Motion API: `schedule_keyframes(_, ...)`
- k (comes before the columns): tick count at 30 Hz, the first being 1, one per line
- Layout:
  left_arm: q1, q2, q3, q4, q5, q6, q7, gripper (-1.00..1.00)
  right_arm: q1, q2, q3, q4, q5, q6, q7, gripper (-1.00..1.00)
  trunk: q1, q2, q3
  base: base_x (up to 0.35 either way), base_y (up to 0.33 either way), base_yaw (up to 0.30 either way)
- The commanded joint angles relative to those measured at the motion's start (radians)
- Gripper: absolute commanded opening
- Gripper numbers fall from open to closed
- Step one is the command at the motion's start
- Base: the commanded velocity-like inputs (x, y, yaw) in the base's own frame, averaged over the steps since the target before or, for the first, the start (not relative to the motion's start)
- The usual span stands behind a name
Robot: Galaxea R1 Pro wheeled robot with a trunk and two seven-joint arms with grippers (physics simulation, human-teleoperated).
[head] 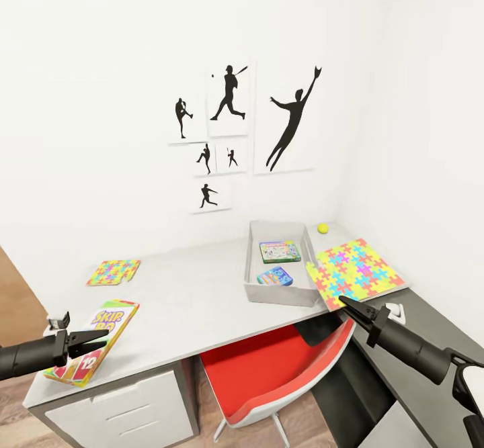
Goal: Put all the toys in the child's room - the three board games (two on the bed and one on the table), the two jigsaw puzzles on the table, and the tennis ball on the table - inside the toy box on the table in the child's room.
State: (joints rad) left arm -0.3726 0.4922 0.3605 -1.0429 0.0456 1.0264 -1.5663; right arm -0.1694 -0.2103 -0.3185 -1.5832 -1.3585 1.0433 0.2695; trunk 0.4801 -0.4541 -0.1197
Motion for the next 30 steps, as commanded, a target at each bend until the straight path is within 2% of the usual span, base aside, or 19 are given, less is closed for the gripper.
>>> schedule_keyframes(1, -0.001, 0.000, 0.000, 0.000, -0.001, 0.011, -0.004, 1.00, -0.001, 0.000, -0.001, 0.000, 0.010, 0.004, 0.010, -1.00, 0.001, -0.002, -0.002, 0.057, 0.022, 0.000)
schedule_keyframes(14, 0.000, 0.001, 0.001, -0.001, -0.001, 0.010, -0.004, 1.00, -0.001, 0.000, -0.002, 0.000, 0.010, 0.004, 0.010, -1.00, 0.001, -0.002, -0.002, 0.226, 0.124, 0.000)
schedule_keyframes(22, 0.000, 0.001, 0.003, -0.001, -0.001, 0.011, -0.004, 1.00, -0.002, -0.001, -0.002, 0.000, 0.010, 0.004, 0.010, -1.00, 0.001, -0.002, -0.002, 0.049, 0.020, 0.000)
schedule_keyframes(30, 0.000, 0.002, 0.010, -0.005, -0.001, 0.013, -0.004, 1.00, -0.002, -0.001, -0.002, 0.000, 0.010, 0.004, 0.010, -1.00, -0.030, 0.054, 0.023, 0.002, 0.001, 0.000)
